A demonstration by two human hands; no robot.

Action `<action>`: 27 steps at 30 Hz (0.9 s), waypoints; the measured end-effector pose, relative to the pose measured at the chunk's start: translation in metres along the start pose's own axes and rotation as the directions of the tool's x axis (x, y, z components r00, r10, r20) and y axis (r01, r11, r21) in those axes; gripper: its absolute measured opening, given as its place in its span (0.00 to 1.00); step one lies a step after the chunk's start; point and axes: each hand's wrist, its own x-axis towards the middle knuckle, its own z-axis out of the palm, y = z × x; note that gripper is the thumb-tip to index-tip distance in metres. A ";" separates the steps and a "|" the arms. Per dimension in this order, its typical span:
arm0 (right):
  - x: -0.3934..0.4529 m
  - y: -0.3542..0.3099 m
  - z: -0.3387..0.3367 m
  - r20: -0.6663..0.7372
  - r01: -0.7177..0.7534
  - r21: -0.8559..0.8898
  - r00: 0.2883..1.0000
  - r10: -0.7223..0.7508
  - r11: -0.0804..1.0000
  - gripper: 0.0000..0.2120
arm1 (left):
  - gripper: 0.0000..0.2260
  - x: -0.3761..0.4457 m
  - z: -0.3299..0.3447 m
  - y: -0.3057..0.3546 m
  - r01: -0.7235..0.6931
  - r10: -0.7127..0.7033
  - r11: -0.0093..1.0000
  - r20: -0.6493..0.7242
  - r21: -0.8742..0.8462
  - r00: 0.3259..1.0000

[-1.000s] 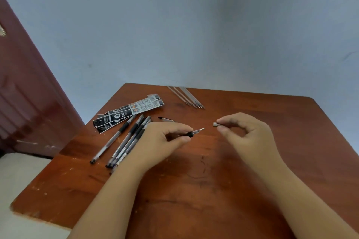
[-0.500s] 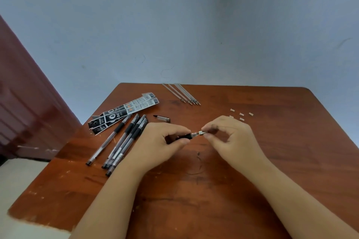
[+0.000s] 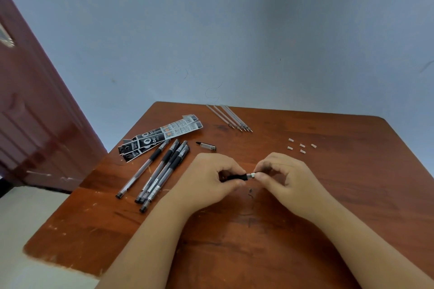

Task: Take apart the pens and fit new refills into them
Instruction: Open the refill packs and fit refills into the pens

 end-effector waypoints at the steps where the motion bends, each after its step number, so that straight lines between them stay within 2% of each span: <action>1: 0.000 0.001 0.000 0.003 -0.004 -0.008 1.000 0.004 1.000 0.05 | 0.07 0.000 0.000 0.000 -0.009 0.009 1.000 0.000 0.000 1.000; 4: 0.000 0.004 0.003 0.009 -0.016 -0.030 1.000 0.016 0.999 0.13 | 0.07 0.000 0.001 0.001 -0.023 0.023 1.000 0.003 0.003 1.000; 6: 0.002 0.005 0.003 0.007 -0.036 -0.035 0.999 0.036 0.999 0.15 | 0.07 0.001 0.001 0.002 -0.025 0.025 1.000 0.009 0.013 1.000; 9: 0.002 0.006 -0.003 -0.049 -0.021 0.028 0.999 0.022 0.999 0.10 | 0.06 0.001 0.000 0.003 -0.012 0.012 1.000 -0.017 0.006 1.000; 12: 0.001 0.006 -0.006 -0.024 0.033 0.140 0.999 -0.030 0.990 0.09 | 0.06 0.001 -0.001 0.002 0.011 -0.011 1.000 -0.055 -0.006 0.998; 15: 0.000 0.005 -0.001 -0.080 0.101 0.099 0.992 -0.094 0.990 0.06 | 0.06 0.000 0.000 0.003 -0.003 0.003 1.000 -0.051 -0.008 0.999; 18: 0.001 0.005 0.001 -0.096 0.089 0.046 0.992 -0.084 0.995 0.18 | 0.06 0.000 0.000 0.005 -0.017 0.016 1.000 -0.049 -0.014 0.999; 20: 0.002 0.005 0.000 -0.080 0.070 0.026 0.995 -0.067 0.997 0.22 | 0.05 0.000 -0.001 0.005 -0.025 0.025 1.000 -0.042 0.001 0.999; 22: 0.002 0.005 -0.004 -0.084 0.052 0.038 0.995 -0.049 0.998 0.19 | 0.05 0.001 -0.001 0.004 -0.028 0.029 0.999 -0.045 0.015 0.999; 24: 0.002 0.004 -0.008 -0.084 0.055 0.114 0.995 -0.046 0.992 0.11 | 0.05 0.001 -0.002 0.002 -0.022 0.022 1.000 -0.057 0.016 0.998; 27: 0.002 0.005 -0.009 -0.087 0.132 0.106 0.989 -0.123 0.986 0.07 | 0.05 0.000 -0.001 0.001 -0.027 0.027 1.000 -0.073 0.008 0.997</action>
